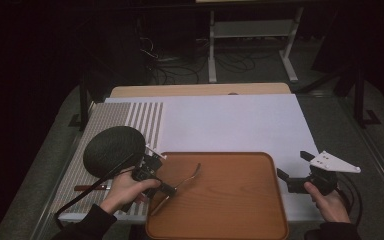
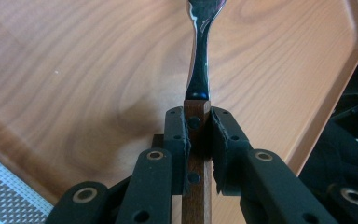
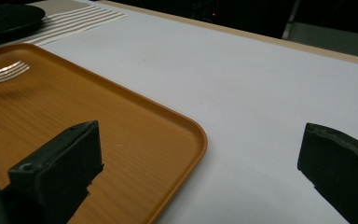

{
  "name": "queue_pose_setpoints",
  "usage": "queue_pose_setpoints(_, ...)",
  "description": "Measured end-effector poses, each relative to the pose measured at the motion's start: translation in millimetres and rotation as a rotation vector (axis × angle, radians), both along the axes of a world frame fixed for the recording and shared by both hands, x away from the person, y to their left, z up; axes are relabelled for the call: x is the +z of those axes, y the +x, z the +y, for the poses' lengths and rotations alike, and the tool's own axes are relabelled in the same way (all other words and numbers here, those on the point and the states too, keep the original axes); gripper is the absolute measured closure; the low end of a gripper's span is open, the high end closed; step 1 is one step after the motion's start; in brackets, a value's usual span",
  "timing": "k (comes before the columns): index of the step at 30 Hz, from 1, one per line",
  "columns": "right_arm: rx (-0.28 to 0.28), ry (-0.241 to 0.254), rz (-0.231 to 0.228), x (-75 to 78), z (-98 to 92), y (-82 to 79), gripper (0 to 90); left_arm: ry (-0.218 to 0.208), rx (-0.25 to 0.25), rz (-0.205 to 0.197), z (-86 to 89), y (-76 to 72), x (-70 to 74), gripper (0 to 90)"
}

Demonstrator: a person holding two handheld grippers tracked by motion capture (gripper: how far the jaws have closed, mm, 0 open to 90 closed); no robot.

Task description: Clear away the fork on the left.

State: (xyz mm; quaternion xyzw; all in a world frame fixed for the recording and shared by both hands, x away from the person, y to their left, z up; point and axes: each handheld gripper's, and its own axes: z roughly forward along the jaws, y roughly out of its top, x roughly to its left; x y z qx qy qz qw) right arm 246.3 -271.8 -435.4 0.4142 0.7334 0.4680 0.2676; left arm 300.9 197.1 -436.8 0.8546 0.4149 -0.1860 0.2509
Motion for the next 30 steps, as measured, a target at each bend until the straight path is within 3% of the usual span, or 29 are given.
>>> queue_pose_setpoints(3,-0.008,0.011,-0.004,0.7,-1.5,-0.3,0.0,0.016,0.004,-0.006,0.6,0.3,-1.4,75.1)
queue_pose_setpoints(8,0.000,0.006,0.006,0.0,-1.1,-0.1,0.0,-0.004,-0.003,-0.013,2.4,-0.9,5.3,68.8)
queue_pose_setpoints(16,-0.003,0.007,0.005,-0.1,-1.3,0.1,0.0,-0.060,-0.010,-0.098,9.0,0.8,22.7,67.5)
queue_pose_setpoints(23,-0.003,0.006,0.003,0.3,-1.4,0.0,0.0,-0.085,-0.051,-0.169,7.1,-0.1,26.3,74.3)
queue_pose_setpoints(26,-0.001,0.004,0.005,0.1,-1.3,0.1,0.0,-0.083,-0.061,-0.187,6.3,0.7,25.4,77.4)
queue_pose_setpoints(30,0.002,0.006,0.003,0.4,-1.4,-0.4,0.0,-0.119,-0.061,-0.192,3.3,-0.1,25.3,85.7)
